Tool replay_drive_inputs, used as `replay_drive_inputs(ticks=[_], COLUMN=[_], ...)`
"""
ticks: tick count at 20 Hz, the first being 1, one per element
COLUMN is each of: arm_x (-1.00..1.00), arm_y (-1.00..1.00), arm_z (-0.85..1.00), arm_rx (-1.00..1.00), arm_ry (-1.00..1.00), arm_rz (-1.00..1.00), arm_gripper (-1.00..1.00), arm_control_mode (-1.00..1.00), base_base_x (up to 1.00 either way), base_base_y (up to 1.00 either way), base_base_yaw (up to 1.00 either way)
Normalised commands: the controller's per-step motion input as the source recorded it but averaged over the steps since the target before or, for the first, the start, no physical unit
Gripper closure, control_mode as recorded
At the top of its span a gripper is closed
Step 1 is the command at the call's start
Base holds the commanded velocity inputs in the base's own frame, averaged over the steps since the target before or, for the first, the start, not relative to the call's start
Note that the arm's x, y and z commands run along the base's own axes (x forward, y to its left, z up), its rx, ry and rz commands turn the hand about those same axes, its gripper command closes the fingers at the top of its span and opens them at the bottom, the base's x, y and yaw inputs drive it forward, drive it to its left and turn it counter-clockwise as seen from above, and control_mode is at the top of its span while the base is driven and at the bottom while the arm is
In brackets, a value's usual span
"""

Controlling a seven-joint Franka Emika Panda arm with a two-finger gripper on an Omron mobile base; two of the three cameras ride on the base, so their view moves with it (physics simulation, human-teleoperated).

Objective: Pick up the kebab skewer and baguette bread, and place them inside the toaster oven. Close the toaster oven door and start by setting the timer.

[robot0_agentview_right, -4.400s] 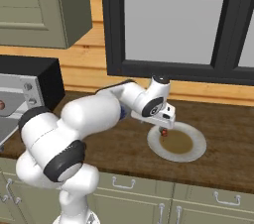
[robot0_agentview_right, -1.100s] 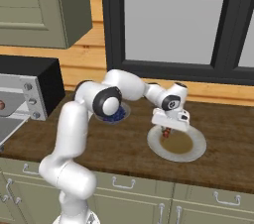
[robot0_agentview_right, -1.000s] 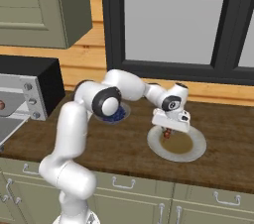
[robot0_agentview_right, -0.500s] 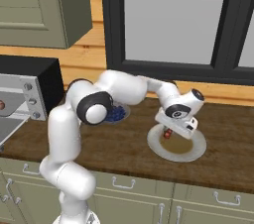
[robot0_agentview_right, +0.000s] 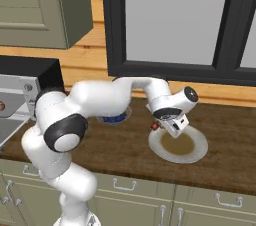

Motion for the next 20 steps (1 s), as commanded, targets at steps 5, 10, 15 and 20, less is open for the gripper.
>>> replay_drive_inputs(ticks=[5,10,15,20], arm_x=[-0.16,-0.30,-0.31,-0.24], arm_y=[1.00,0.97,0.89,0.95], arm_z=[0.62,0.58,0.54,0.33], arm_rx=[-0.04,-0.02,0.00,0.00], arm_ry=[0.14,0.15,0.07,0.00], arm_rz=[-0.29,-0.35,-0.39,-0.39], arm_gripper=[1.00,1.00,1.00,1.00], arm_control_mode=[-1.00,-1.00,-1.00,-1.00], base_base_x=[0.00,0.00,0.00,0.00], base_base_y=[0.00,0.00,0.00,0.00], base_base_yaw=[0.00,0.00,0.00,0.00])
